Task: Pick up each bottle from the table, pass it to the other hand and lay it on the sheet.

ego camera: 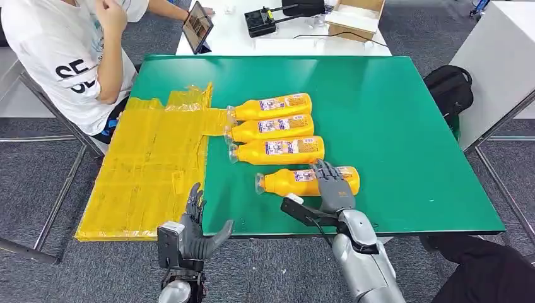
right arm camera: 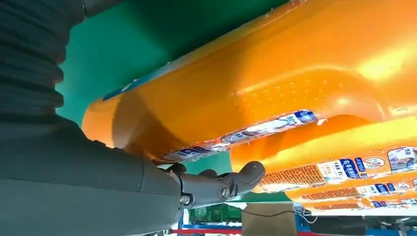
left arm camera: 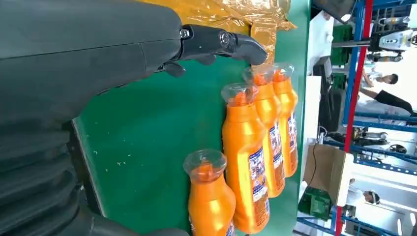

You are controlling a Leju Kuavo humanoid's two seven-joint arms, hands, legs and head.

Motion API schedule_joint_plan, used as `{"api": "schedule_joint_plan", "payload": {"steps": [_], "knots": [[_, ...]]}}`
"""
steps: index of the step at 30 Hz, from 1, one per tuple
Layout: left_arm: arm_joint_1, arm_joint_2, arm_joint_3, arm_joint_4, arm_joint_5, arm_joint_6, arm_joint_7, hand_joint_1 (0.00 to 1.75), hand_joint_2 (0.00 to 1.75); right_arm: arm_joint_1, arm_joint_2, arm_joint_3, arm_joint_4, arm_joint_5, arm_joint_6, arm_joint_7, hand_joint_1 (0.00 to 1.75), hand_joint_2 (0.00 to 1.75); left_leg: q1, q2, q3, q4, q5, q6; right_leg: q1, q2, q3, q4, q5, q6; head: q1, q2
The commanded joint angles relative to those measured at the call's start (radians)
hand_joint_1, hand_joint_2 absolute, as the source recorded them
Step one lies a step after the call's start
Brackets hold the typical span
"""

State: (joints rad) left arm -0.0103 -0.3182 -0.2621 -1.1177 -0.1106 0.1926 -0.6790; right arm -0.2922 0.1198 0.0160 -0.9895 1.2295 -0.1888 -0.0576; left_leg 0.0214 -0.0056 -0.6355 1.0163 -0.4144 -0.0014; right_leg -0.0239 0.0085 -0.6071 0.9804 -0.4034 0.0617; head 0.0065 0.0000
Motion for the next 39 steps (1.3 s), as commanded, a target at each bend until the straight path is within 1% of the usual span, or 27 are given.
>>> {"api": "schedule_joint_plan", "payload": {"steps": [1,6,10,12,13,17,18,21,24,26,27,29,30,32,33,35,36,39], "knots": [[-0.044,-0.031,-0.003,0.066,0.006,-0.001,0.002,0.0,1.75,-0.033,-0.019,0.018,0.047,-0.002,0.007,0.006,0.0,1.75,0.0,-0.001,0.003,0.0,-0.001,0.001,0.001,-0.002,0.004,0.0,-0.002,-0.002,0.0,0.0],[-0.043,-0.031,-0.004,0.062,0.007,-0.001,0.002,0.0,1.75,-0.035,-0.015,0.021,0.046,-0.002,0.008,0.007,0.0,1.75,0.0,0.0,0.002,0.0,-0.001,0.001,0.0,-0.001,0.002,0.0,-0.001,-0.002,0.0,0.0],[-0.042,-0.031,-0.004,0.062,0.007,-0.001,0.002,0.0,1.75,-0.036,-0.015,0.021,0.046,-0.002,0.008,0.007,0.0,1.75,0.0,0.0,0.004,0.0,-0.002,0.001,0.001,-0.002,0.005,0.0,-0.002,-0.003,0.0,0.0],[-0.042,-0.031,-0.004,0.062,0.007,-0.001,0.002,0.0,1.75,-0.036,-0.015,0.021,0.046,-0.002,0.008,0.007,0.0,1.75,0.0,0.0,0.002,0.0,-0.001,0.001,0.0,-0.001,0.002,0.0,-0.001,-0.002,0.0,0.0],[-0.042,-0.031,-0.004,0.062,0.007,-0.001,0.002,0.0,1.75,-0.036,-0.015,0.021,0.046,-0.002,0.008,0.007,0.0,1.75,0.0,0.0,0.004,0.0,-0.002,0.001,0.001,-0.001,0.004,0.0,-0.002,-0.003,0.0,0.0],[-0.042,-0.031,-0.004,0.062,0.007,-0.001,0.002,0.0,1.75,-0.036,-0.015,0.021,0.046,-0.002,0.008,0.007,0.0,1.75,0.0,0.0,0.003,0.0,-0.001,0.001,0.0,-0.001,0.003,0.0,-0.001,-0.002,0.0,0.0],[-0.041,-0.031,-0.003,0.063,0.007,-0.001,0.002,0.0,1.75,-0.037,-0.017,0.022,0.048,-0.002,0.01,0.008,0.0,1.75,0.0,0.0,0.005,0.0,-0.002,0.002,0.001,-0.001,0.005,0.0,-0.002,-0.003,0.0,0.0],[-0.04,-0.031,-0.001,0.064,0.009,0.001,0.002,0.0,1.75,-0.035,-0.018,0.029,0.044,0.008,0.002,0.013,0.0,1.75,0.0,0.0,0.002,0.0,-0.001,0.001,0.0,-0.001,0.002,0.0,-0.001,-0.002,0.0,0.0],[-0.037,-0.031,0.002,0.059,0.009,0.0,0.002,0.0,1.75,-0.034,-0.015,0.036,0.033,0.014,0.007,0.02,0.0,1.75,0.0,0.0,0.004,0.0,-0.002,0.001,0.001,-0.001,0.005,0.0,-0.002,-0.003,0.0,0.0],[-0.037,-0.031,0.0,0.059,0.01,0.0,0.002,0.0,1.75,-0.034,-0.015,0.036,0.031,0.014,0.008,0.023,0.0,1.75,0.0,0.0,0.002,0.0,-0.001,0.001,0.0,-0.001,0.003,0.0,-0.001,-0.002,0.0,0.0],[-0.037,-0.031,0.0,0.059,0.01,-0.001,0.002,0.0,1.75,-0.033,-0.017,0.035,0.031,0.014,0.008,0.024,0.0,1.75,0.0,0.0,0.004,0.0,-0.002,0.001,0.001,-0.001,0.004,0.0,-0.002,-0.003,0.0,0.0],[-0.038,-0.031,0.001,0.062,0.01,-0.001,0.002,0.0,1.75,-0.032,-0.02,0.033,0.03,0.014,0.007,0.024,0.0,1.75,0.0,0.0,0.002,0.0,-0.001,0.001,0.0,-0.001,0.002,0.0,-0.001,-0.002,0.0,0.0],[-0.039,-0.031,0.0,0.065,0.01,-0.001,0.002,0.0,1.75,-0.032,-0.022,0.03,0.028,0.012,0.004,0.025,0.0,1.75,0.0,0.0,0.004,0.0,-0.002,0.001,0.001,-0.002,0.005,0.0,-0.002,-0.003,0.0,0.0],[-0.041,-0.031,-0.001,0.07,0.012,-0.002,0.002,0.0,1.75,-0.037,-0.028,0.022,0.021,0.007,0.008,0.025,0.0,1.75,0.0,-0.001,0.002,0.0,-0.001,0.001,0.0,-0.002,0.002,0.0,-0.001,-0.002,0.0,0.0],[-0.041,-0.031,-0.001,0.071,0.012,-0.002,0.002,0.0,1.75,-0.039,-0.031,0.02,0.02,0.007,0.009,0.025,0.0,1.75,0.0,-0.001,0.004,0.0,-0.002,0.002,0.0,-0.002,0.004,0.0,-0.002,-0.003,0.0,0.0],[-0.043,-0.031,0.0,0.074,0.013,-0.001,0.001,0.0,1.75,-0.038,-0.035,0.011,0.014,0.004,0.013,0.025,0.0,1.75,0.0,-0.001,0.002,0.0,-0.001,0.001,0.0,-0.002,0.003,0.0,-0.001,-0.002,0.0,0.0],[-0.043,-0.031,-0.001,0.074,0.014,-0.002,0.001,0.0,1.75,-0.038,-0.036,0.006,0.011,0.002,0.014,0.024,0.0,1.75,0.0,-0.001,0.004,0.0,-0.002,0.002,0.0,-0.002,0.005,0.0,-0.002,-0.003,0.0,0.0],[-0.043,-0.031,-0.001,0.074,0.015,-0.002,0.001,0.0,1.75,-0.038,-0.039,0.001,0.009,0.001,0.015,0.021,0.0,1.75,0.0,-0.001,0.002,0.0,-0.001,0.001,0.0,-0.002,0.002,0.0,-0.001,-0.002,0.0,0.0]]}}
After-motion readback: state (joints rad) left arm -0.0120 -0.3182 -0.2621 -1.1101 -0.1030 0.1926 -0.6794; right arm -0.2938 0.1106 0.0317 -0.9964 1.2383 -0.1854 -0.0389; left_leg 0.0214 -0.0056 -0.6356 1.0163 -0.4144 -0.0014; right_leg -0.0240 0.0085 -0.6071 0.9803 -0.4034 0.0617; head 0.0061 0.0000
